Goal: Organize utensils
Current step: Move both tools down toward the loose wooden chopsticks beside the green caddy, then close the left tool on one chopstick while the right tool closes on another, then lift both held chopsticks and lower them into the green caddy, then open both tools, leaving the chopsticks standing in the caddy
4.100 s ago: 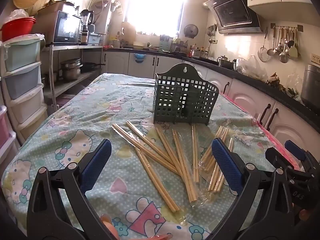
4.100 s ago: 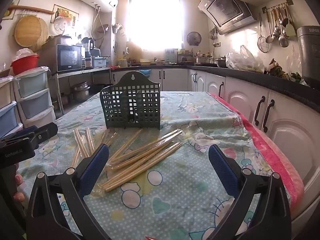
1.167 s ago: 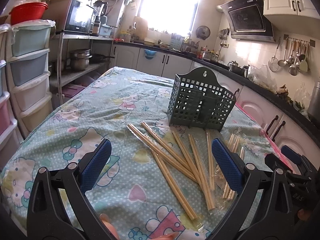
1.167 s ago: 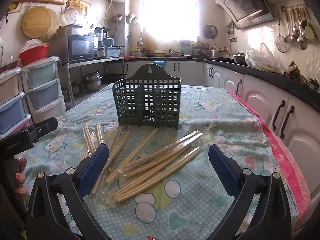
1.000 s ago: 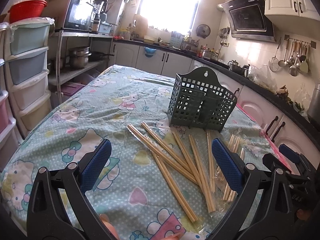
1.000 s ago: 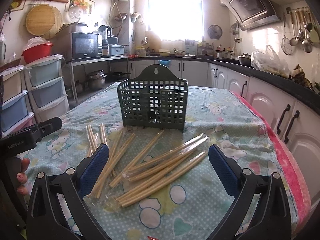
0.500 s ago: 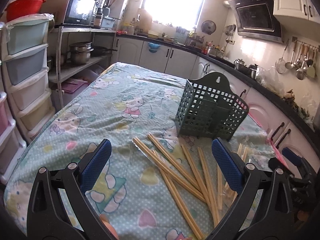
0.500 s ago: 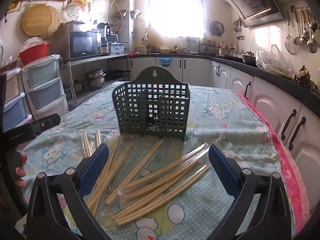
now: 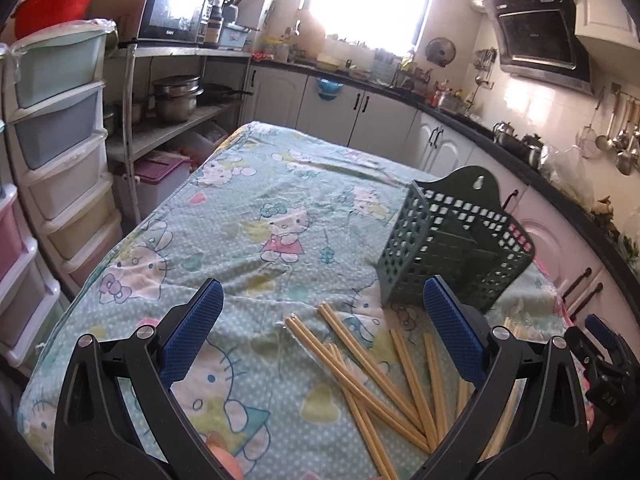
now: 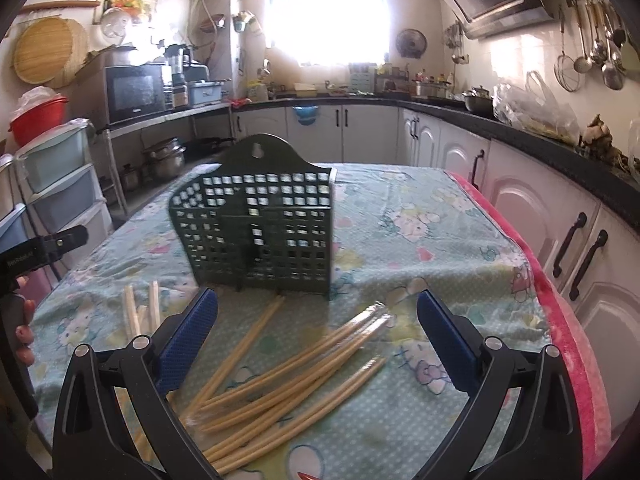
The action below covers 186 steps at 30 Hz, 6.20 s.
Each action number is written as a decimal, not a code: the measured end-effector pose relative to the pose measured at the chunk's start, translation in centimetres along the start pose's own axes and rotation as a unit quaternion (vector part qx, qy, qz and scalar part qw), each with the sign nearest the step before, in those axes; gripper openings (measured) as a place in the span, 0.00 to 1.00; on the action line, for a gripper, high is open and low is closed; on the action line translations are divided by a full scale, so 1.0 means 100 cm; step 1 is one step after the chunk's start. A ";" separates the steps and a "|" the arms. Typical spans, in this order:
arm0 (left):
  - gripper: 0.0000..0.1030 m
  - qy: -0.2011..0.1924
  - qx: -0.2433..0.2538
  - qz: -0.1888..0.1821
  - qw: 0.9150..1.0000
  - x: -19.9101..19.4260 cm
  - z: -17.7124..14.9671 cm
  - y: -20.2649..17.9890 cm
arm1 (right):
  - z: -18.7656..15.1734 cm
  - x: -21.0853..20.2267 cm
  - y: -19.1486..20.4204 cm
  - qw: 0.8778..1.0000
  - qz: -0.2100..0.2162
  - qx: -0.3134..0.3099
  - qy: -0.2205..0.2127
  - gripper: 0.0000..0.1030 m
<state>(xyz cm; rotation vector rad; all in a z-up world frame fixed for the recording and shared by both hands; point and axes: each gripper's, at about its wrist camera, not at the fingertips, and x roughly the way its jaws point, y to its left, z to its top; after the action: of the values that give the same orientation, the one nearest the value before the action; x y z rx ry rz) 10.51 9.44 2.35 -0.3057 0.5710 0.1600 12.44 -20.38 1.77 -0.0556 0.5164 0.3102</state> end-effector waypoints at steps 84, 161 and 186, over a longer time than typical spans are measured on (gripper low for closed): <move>0.03 0.038 0.044 -0.158 0.986 -0.010 0.074 -0.071 | 0.095 -0.017 -0.024 0.982 0.187 0.019 -0.015 0.03; 0.03 -0.029 0.102 -0.134 0.985 0.056 0.117 -0.092 | 0.156 0.062 -0.039 0.983 0.118 0.116 -0.083 0.04; 0.43 -0.008 0.080 -0.111 0.991 0.050 0.100 -0.071 | 0.133 0.056 -0.052 0.988 0.088 0.108 -0.059 0.32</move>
<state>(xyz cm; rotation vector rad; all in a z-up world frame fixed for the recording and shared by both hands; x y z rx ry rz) 21.40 6.31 9.29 -0.2091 0.5276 -0.0978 24.95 -22.01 10.41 0.2181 0.4352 0.4264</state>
